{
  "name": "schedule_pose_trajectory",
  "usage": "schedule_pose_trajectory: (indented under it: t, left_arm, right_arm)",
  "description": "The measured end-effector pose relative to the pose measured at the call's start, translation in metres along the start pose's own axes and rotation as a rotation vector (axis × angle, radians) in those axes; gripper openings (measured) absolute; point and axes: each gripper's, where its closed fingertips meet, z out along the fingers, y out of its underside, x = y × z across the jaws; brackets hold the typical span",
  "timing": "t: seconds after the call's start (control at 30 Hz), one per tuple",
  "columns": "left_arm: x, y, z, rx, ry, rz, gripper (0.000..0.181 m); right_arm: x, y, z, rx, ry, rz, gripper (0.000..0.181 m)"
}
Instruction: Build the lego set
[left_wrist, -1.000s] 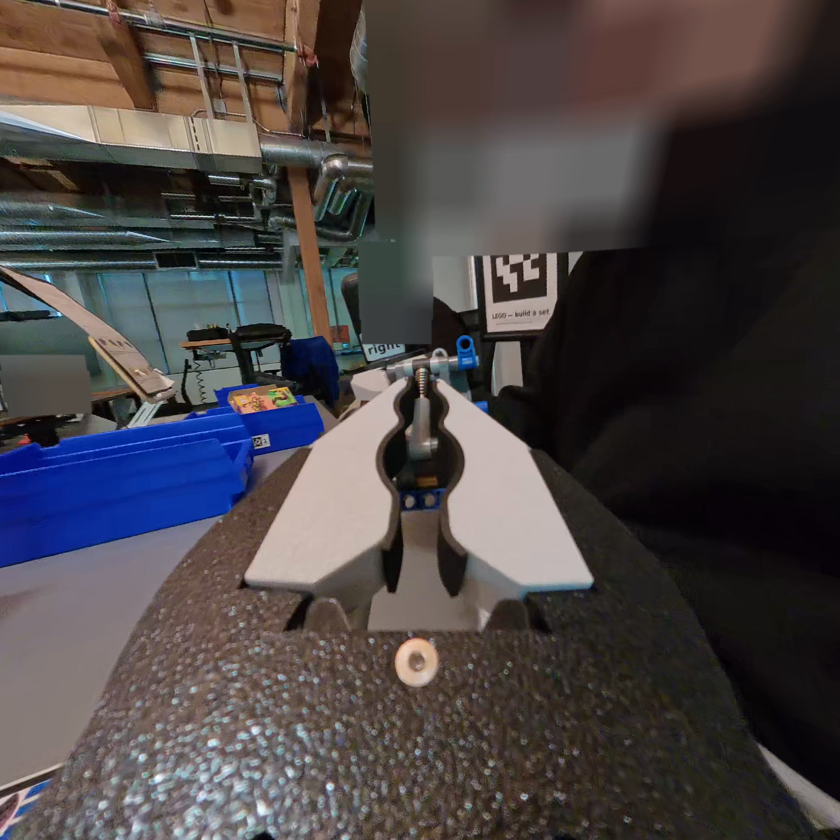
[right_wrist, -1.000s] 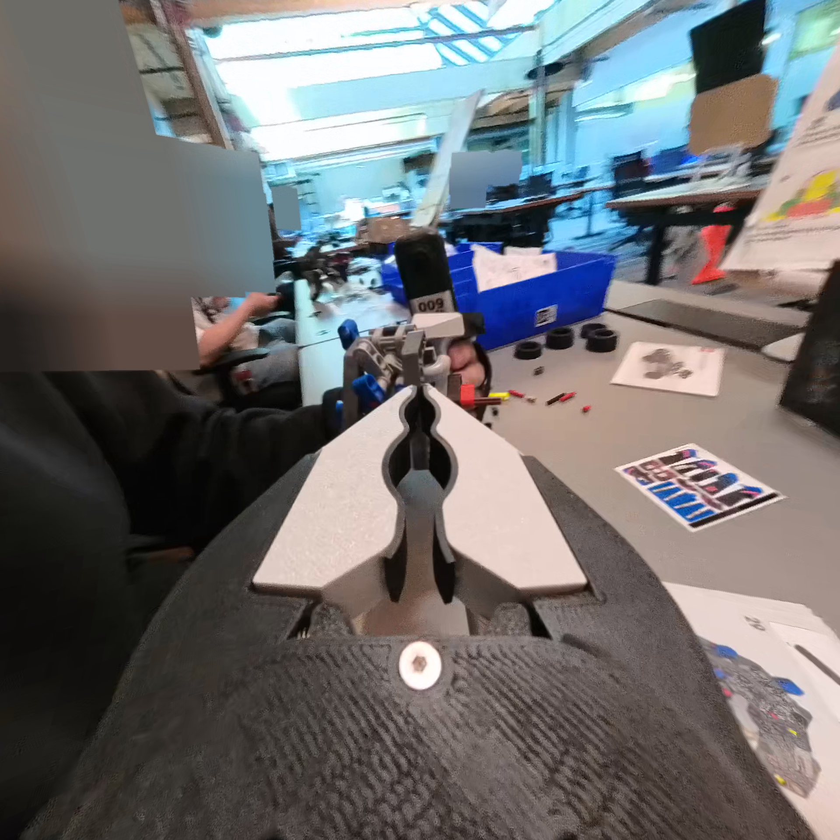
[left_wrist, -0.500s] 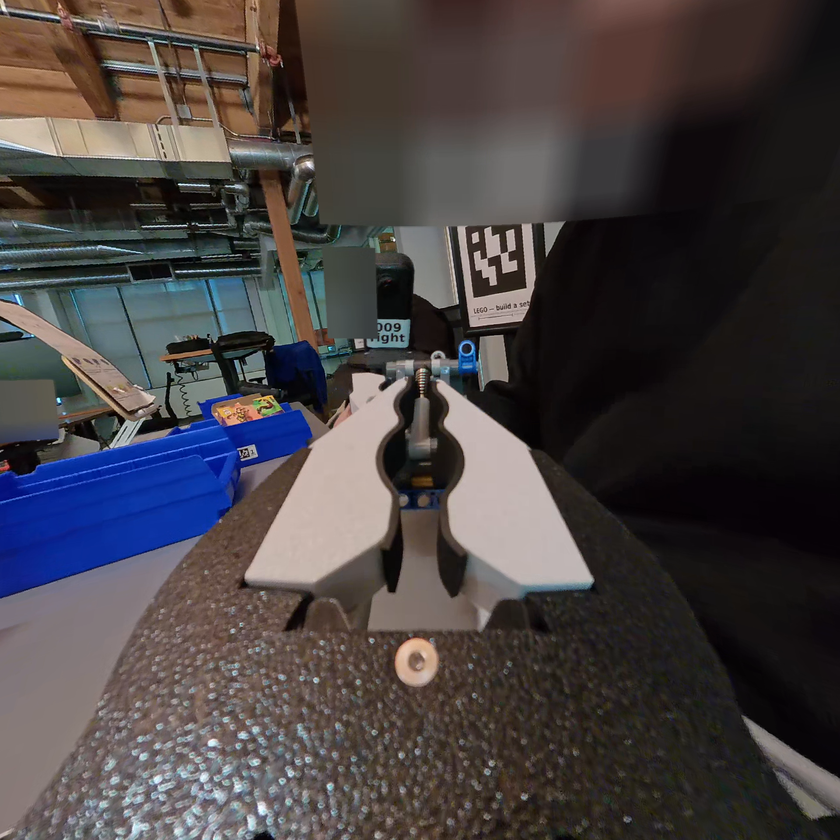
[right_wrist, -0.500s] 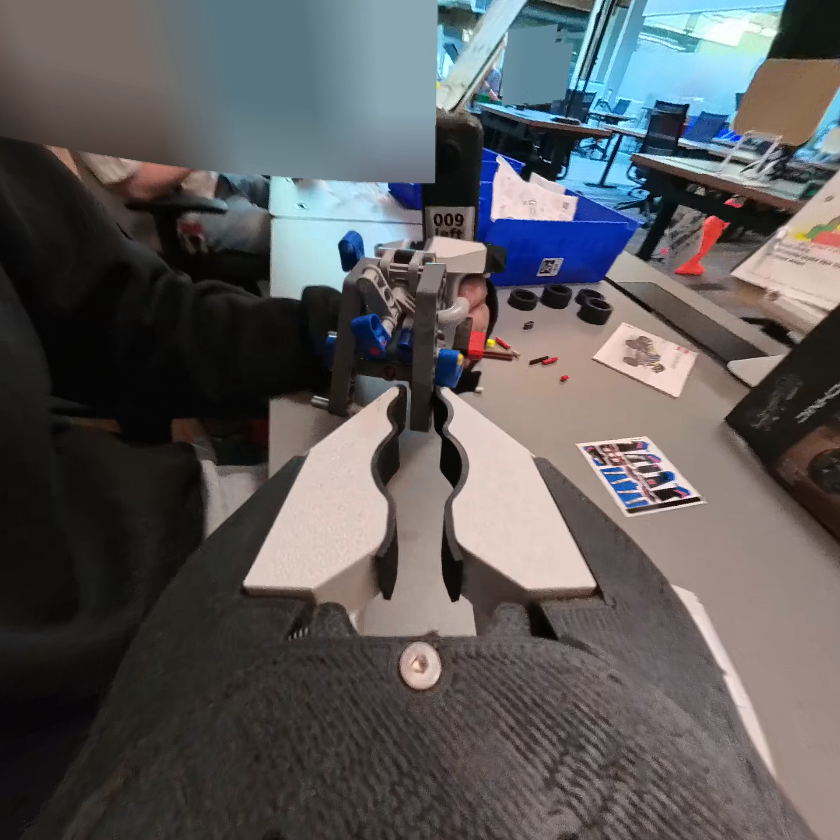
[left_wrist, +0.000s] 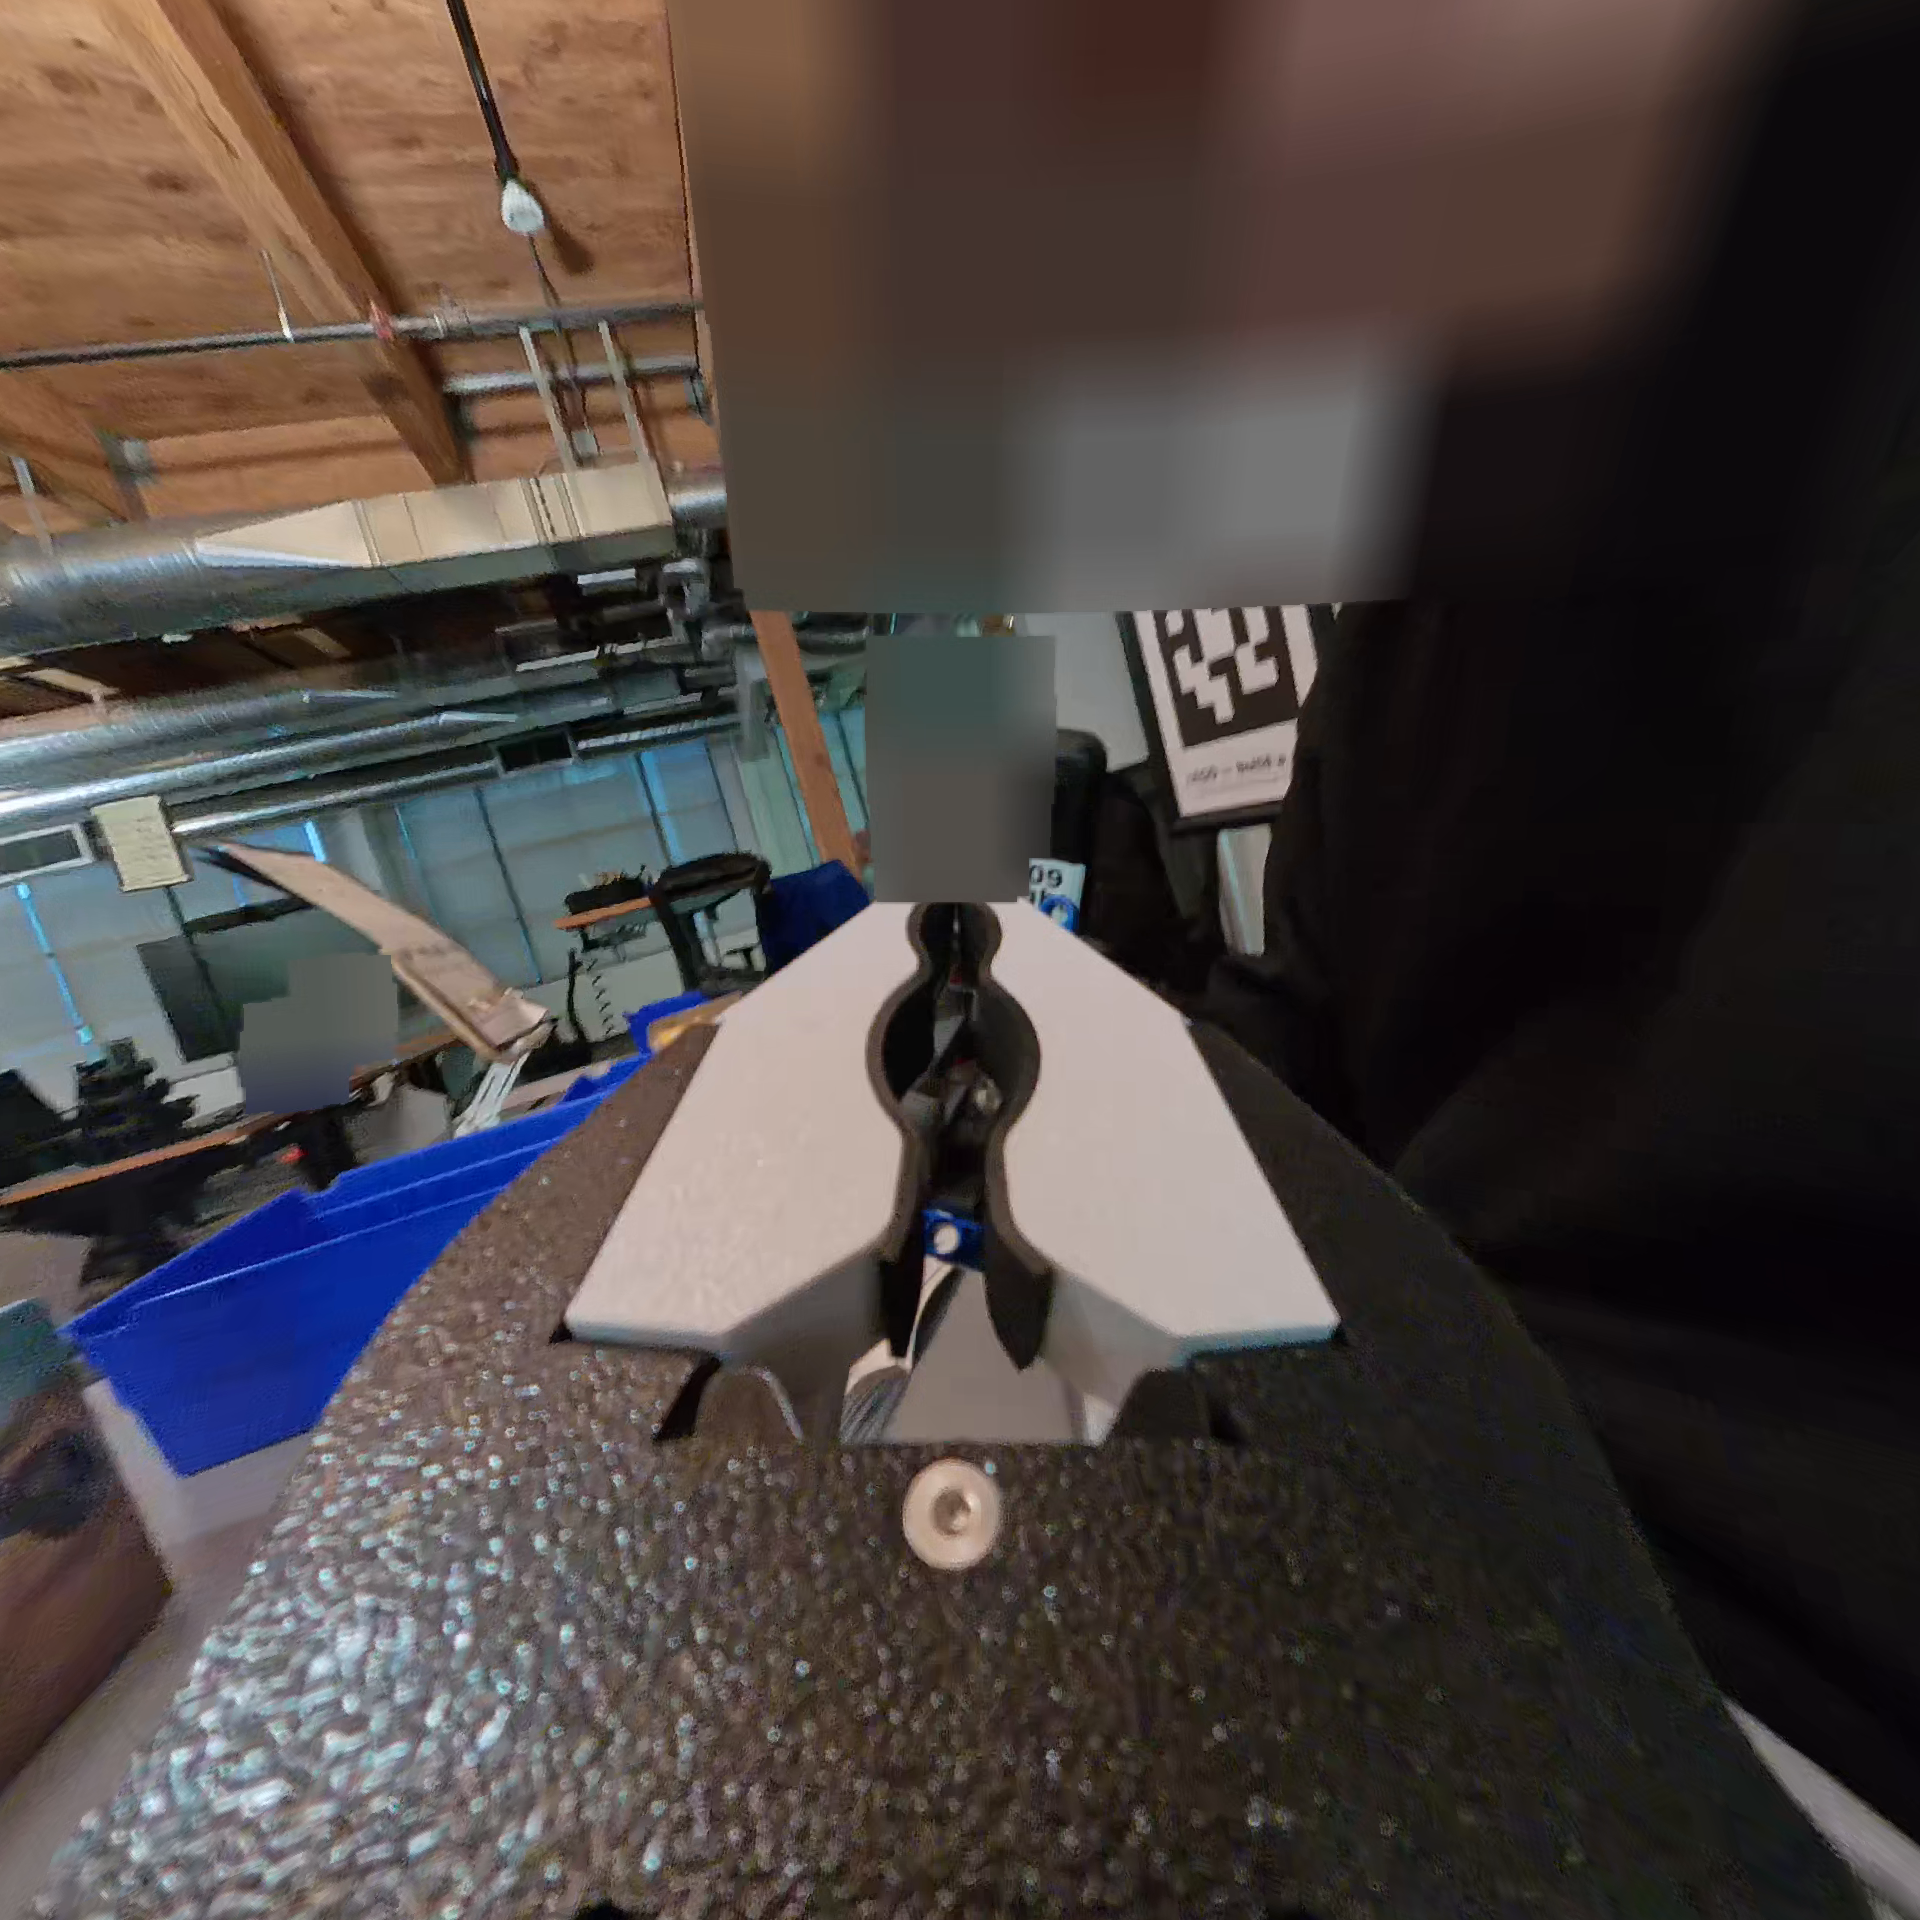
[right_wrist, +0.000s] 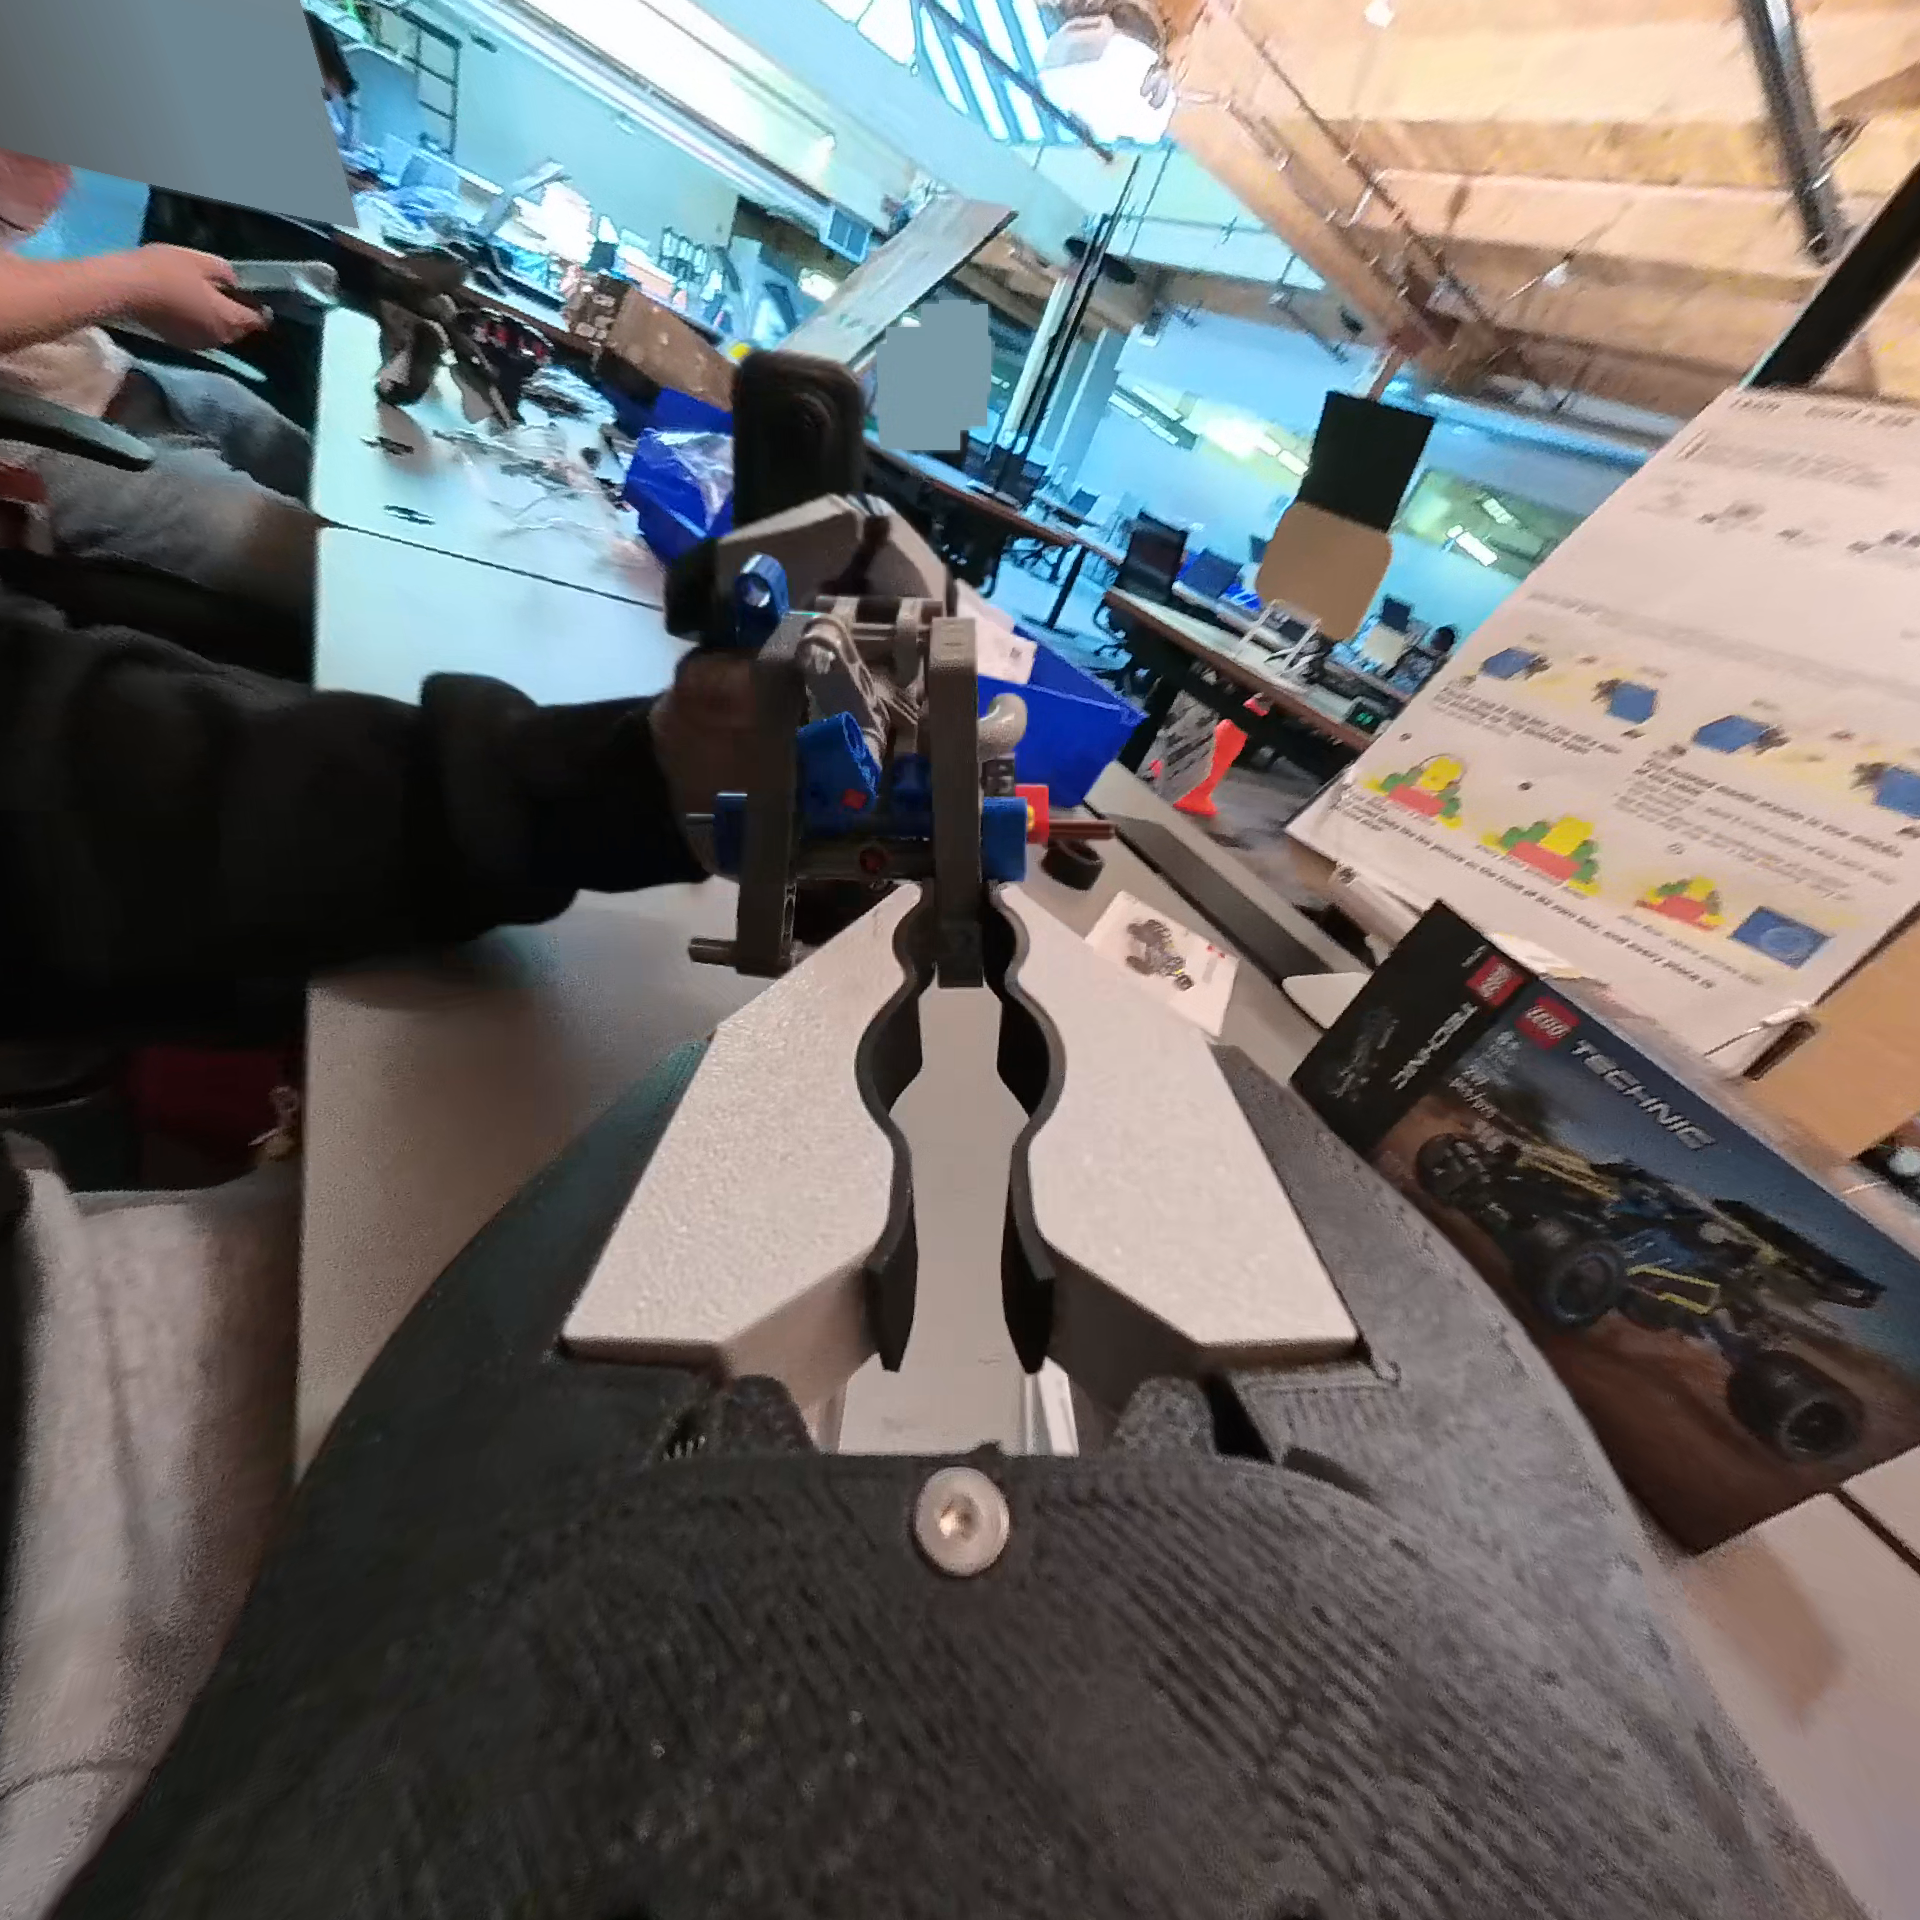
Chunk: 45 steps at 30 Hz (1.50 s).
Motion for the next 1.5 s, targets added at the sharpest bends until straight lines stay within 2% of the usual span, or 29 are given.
schedule_pose_trajectory:
  t: [0.07,0.2,0.5,0.6,0.73,0.87,0.97,1.17,1.23,1.33,1.5]
  left_arm:
    - [0.000,-0.002,0.004,-0.053,-0.024,0.050,0.000]
    - [-0.005,-0.015,0.006,-0.055,-0.096,0.117,0.006]
    - [-0.015,-0.016,0.003,-0.091,-0.173,0.153,0.012]
    - [-0.025,-0.010,0.003,-0.128,-0.231,0.157,0.013]
    - [-0.034,0.005,0.007,-0.252,-0.300,0.217,0.016]
    - [-0.034,0.020,0.025,-0.413,-0.331,0.354,0.023]
    - [-0.030,0.029,0.044,-0.509,-0.339,0.469,0.025]
    - [-0.042,0.027,0.070,-0.619,-0.554,0.637,0.024]
    - [-0.048,0.032,0.072,-0.674,-0.629,0.607,0.023]
    - [-0.052,0.033,0.073,-0.680,-0.716,0.557,0.021]
    - [-0.052,0.041,0.075,-0.671,-0.725,0.440,0.016]
  right_arm:
    - [0.002,-0.003,0.000,0.021,0.038,-0.049,0.006]
    - [0.003,-0.009,0.000,0.066,0.088,-0.102,0.006]
    - [0.020,-0.022,-0.011,0.186,0.172,-0.003,0.006]
    - [0.030,-0.022,-0.014,0.206,0.184,0.131,0.006]
    - [0.059,-0.021,-0.028,0.274,0.261,0.430,0.006]
    - [0.077,-0.018,-0.041,0.381,0.250,0.708,0.005]
    - [0.083,-0.012,-0.044,0.416,0.249,0.796,0.006]
    - [0.087,-0.009,-0.047,0.365,0.335,0.705,0.006]
    - [0.089,-0.008,-0.049,0.311,0.391,0.617,0.005]
    - [0.090,-0.009,-0.051,0.229,0.462,0.485,0.006]
    - [0.087,-0.013,-0.049,0.140,0.518,0.344,0.006]
